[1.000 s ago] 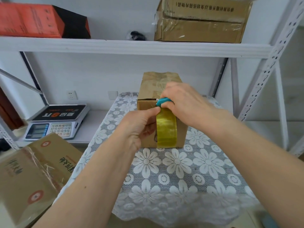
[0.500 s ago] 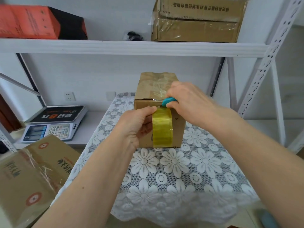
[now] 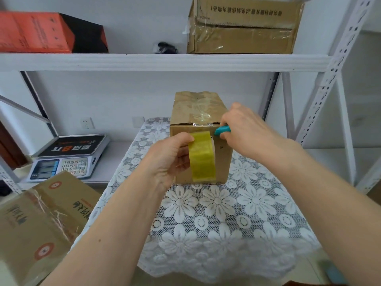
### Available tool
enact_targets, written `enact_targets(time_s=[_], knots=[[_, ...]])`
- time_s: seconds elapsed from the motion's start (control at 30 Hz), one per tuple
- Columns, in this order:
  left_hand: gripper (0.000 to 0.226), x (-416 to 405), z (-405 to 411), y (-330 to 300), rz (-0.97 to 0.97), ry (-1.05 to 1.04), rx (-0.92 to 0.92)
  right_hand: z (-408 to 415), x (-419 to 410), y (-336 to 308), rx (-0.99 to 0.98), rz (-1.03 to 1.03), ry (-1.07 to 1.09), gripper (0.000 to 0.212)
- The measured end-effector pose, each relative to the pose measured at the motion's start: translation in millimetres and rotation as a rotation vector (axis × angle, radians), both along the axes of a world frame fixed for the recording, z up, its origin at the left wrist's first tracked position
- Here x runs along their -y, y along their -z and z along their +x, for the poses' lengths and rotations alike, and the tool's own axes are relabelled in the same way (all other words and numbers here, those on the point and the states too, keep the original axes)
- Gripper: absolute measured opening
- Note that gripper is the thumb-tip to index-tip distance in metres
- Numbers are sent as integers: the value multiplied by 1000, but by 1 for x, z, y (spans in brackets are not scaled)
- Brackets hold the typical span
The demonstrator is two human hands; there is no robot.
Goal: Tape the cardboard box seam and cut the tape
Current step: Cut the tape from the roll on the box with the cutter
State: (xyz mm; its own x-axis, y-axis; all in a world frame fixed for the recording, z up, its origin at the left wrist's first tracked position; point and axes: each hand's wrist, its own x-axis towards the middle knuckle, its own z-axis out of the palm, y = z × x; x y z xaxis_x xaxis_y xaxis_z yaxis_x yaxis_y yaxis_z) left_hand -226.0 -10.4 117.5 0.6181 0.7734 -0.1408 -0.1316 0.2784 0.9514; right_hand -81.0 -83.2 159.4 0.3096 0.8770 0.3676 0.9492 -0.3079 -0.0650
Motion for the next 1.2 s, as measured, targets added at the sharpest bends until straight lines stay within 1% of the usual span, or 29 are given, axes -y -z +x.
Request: enact_targets(time_s=[0.07,0.17,0.23,0.27,0.33,0.4,0.47,0.5,0.53,0.6,0.7,0.77,0.83,0.9,1.0,1.07,1.2], knots=[[12,3,-1,0,7,32,0,-3,3,-1,-35,19,-7,15],[21,6,-2,2,5,60,-19,-6,8,-2,-81,42,-29,18],[29,8,-1,5,-5,38,-21,-7,13,0,-150,84,-49,18],[33,10,0,6,1,11,-50,-7,16,1,-192,109,-56,19],[25,16,2,9,55,-27,-114,-6,21,4,-271,142,-60,20],[18,23,5,12,125,5,-145,-2,26,9,-357,167,-58,24],[15,30,9,14,207,86,-155,4,32,14,-485,202,-65,32],[17,34,11,14,253,132,-163,7,35,18,-553,220,-67,35],[25,37,14,15,308,177,-175,11,39,21,-616,233,-60,36],[37,45,20,19,441,254,-228,20,46,29,-718,236,-12,33],[33,57,31,29,640,330,-328,37,56,45,-850,248,67,25],[30,63,41,38,748,365,-375,50,63,59,-954,284,117,24],[23,67,53,47,853,362,-429,62,69,74,-1060,326,176,25],[17,67,66,56,965,329,-481,74,74,87,-1138,385,226,22],[22,63,86,72,1131,265,-537,89,79,103,-1192,452,305,23],[25,60,94,81,1189,214,-563,93,80,112,-1208,456,315,24],[28,58,103,101,1253,209,-622,97,78,127,-1259,444,333,25]])
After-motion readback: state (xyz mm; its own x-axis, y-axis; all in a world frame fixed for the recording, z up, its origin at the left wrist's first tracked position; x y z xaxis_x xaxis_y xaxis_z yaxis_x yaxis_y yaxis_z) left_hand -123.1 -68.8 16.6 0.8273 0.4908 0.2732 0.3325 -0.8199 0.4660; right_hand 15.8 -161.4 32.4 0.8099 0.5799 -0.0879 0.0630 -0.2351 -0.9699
